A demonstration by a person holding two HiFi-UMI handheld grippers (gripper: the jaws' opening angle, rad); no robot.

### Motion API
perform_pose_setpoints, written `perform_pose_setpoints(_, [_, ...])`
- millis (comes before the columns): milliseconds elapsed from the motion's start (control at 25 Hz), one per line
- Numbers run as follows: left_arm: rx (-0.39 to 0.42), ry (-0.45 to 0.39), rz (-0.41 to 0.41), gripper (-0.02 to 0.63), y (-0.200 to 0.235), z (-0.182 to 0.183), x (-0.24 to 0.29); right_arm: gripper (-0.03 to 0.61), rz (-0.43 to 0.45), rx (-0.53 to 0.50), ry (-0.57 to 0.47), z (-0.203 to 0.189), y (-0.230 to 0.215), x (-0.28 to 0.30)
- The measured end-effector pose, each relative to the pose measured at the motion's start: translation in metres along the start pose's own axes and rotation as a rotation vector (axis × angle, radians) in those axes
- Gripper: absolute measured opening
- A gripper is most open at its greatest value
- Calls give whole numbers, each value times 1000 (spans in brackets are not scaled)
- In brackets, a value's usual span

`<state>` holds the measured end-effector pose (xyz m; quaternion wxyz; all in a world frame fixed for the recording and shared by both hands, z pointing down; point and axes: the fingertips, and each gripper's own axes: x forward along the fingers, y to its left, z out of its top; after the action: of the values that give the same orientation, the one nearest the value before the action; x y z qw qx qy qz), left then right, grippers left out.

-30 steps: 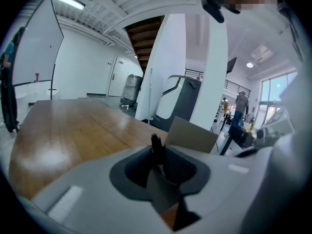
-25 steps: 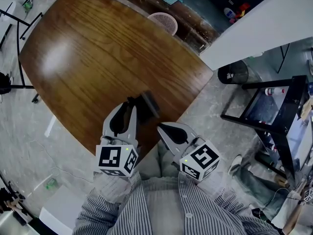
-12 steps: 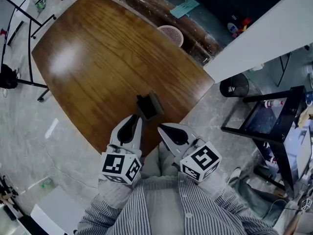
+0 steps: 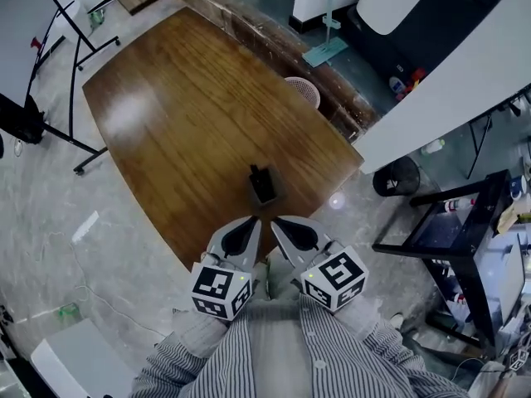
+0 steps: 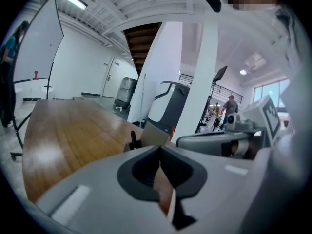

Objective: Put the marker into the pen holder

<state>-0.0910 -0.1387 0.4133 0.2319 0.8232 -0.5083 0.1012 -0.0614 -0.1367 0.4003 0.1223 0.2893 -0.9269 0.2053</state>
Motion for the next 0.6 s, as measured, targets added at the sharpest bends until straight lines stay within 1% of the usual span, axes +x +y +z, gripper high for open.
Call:
perform_pose_setpoints(320, [-43, 24, 1, 8, 5, -7, -14, -2, 10, -42, 62, -8, 15, 4])
perform_pose_setpoints(480, [-45, 22, -1, 8, 5, -6, -18, -2, 6, -66, 64, -5, 20, 6])
perform_pose_setpoints(600, [-72, 38, -13, 8, 2, -11, -16, -2, 6, -66, 70, -7, 19, 5])
